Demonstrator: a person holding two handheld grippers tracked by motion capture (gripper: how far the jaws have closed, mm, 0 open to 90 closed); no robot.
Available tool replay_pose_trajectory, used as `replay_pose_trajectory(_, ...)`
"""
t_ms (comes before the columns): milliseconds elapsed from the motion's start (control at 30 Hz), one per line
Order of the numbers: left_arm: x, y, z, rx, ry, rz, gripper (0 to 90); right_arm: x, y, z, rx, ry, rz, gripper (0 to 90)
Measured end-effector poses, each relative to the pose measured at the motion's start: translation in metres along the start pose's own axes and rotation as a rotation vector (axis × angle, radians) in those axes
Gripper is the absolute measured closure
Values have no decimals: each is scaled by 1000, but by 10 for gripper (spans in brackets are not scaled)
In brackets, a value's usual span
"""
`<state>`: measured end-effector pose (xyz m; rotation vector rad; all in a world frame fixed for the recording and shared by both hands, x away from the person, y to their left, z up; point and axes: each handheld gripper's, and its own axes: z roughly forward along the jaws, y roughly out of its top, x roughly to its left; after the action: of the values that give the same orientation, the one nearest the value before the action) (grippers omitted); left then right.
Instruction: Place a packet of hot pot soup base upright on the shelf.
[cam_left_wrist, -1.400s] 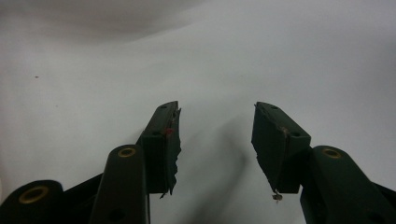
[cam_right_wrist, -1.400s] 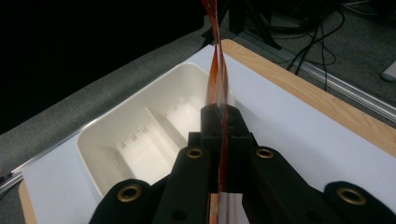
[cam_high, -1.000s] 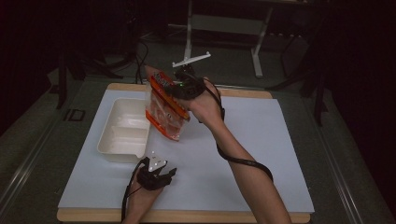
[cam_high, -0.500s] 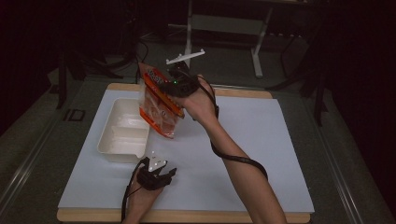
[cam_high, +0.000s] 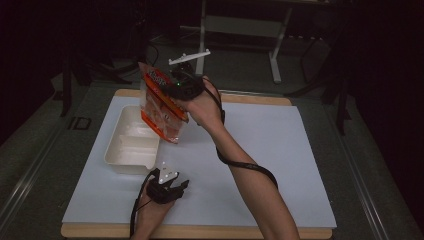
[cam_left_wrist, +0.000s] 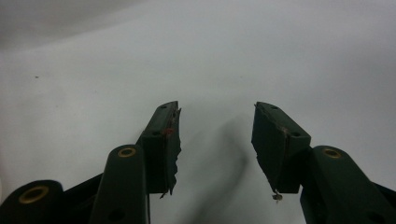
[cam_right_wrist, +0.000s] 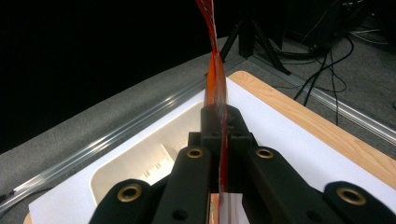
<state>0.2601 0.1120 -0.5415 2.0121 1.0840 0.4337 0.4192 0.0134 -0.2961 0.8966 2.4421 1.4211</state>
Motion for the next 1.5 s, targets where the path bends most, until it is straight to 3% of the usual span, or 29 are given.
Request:
replay_pose_trajectory(633,2,0,-1,-9,-8,-9,515,14,17,35,-46,20,-18,900)
replay_pose_trajectory(1200,2,0,-1,-13,-12,-18,515,12,23,51,-65,0,20,900)
replay_pose_trajectory(1500,2,0,-1,-14,-13,-18,514,11,20,60,-66,15,60,900)
